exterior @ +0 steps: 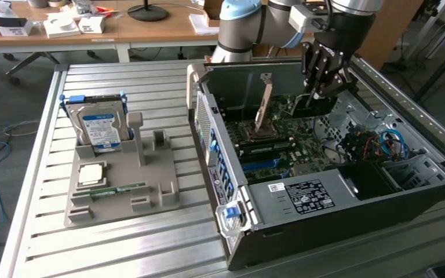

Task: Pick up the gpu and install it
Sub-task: 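Insert the gpu into the slot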

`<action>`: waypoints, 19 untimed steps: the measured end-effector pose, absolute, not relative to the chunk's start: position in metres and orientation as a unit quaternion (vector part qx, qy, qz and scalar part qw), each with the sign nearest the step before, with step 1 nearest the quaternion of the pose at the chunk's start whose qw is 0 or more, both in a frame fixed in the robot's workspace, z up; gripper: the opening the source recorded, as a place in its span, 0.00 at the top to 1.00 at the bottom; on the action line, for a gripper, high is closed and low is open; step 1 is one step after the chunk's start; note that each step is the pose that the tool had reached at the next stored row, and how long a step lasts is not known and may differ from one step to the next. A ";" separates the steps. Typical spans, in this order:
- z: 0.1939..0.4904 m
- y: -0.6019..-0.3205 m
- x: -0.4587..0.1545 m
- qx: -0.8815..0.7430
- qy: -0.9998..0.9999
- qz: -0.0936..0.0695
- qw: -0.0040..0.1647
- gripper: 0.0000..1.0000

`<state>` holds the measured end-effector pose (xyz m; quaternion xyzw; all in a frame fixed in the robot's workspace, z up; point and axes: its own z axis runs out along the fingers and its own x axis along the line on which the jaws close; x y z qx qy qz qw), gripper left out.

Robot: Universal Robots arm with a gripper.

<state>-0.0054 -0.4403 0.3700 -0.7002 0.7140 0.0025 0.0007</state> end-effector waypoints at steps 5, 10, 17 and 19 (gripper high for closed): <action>0.366 -0.440 -0.010 -0.700 0.714 0.002 0.001 0.74; 0.359 -0.440 -0.014 -0.700 0.714 0.002 0.001 0.74; 0.357 -0.440 -0.018 -0.700 0.714 0.002 0.001 0.74; 0.356 -0.440 -0.020 -0.700 0.714 0.002 0.001 0.74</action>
